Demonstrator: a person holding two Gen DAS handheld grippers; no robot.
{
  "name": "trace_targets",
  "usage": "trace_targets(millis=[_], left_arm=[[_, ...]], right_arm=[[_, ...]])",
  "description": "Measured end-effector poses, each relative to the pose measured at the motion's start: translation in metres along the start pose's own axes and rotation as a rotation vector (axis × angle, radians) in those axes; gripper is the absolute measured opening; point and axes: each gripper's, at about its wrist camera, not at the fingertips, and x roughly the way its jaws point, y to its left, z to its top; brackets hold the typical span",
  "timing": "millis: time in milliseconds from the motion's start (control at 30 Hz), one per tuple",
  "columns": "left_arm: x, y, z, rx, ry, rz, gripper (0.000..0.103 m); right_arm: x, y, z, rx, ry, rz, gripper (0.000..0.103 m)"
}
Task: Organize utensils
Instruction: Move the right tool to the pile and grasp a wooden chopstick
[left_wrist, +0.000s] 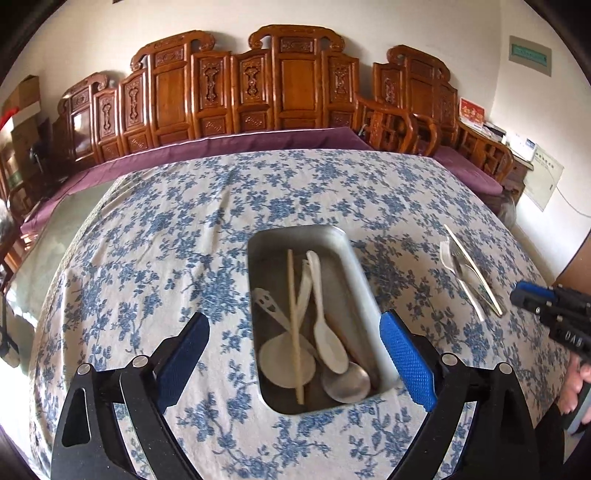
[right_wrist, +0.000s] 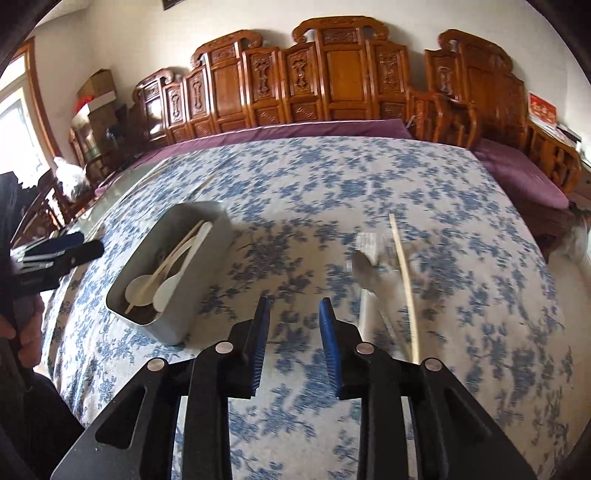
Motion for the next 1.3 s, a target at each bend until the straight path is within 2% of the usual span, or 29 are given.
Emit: trace_targets(millis=[233,467,633,833,1067,1233,1300], left_arm=[[-0.025,-0.043,-0.001,0.032,-0.026,-0.022,0.090],[-0.046,-0.088,-0.015,0.057,-0.015,-0.051,0.090],[-0.051,-0.110,-0.021,0.049,-0.001,-0.062,0.090],[-0.041,-0.128,-0.029,0.051,0.038,-0.064,0.090],[-0.016,-0.140,-0.029,0.070,0.078,-0.072,0.090],[0.010,-0.154,-0.024,0.095,0.090,-0.084,0.090],[0.023,-0.159,-0.020,0.103,0.100,-0.084,0.090]], right_arm=[[-0.034,-0.029,-0.012,0.014,-0.026,-0.038,0.039],[-0.063,-0.050,-0.027,-0.012,-0.038,-0.064,0.039],[-0.069,-0.060,-0.031,-0.030,-0.032,-0.076,0.039],[-0.050,-0.072,-0.040,-0.075,0.021,-0.105,0.039],[-0.019,-0.091,-0.046,-0.060,0.066,-0.097,0.037],[0.015,-0.104,-0.029,-0.042,0.065,-0.102,0.037],[0.028,-0.109,-0.022,-0.008,0.057,-0.077,0.036]])
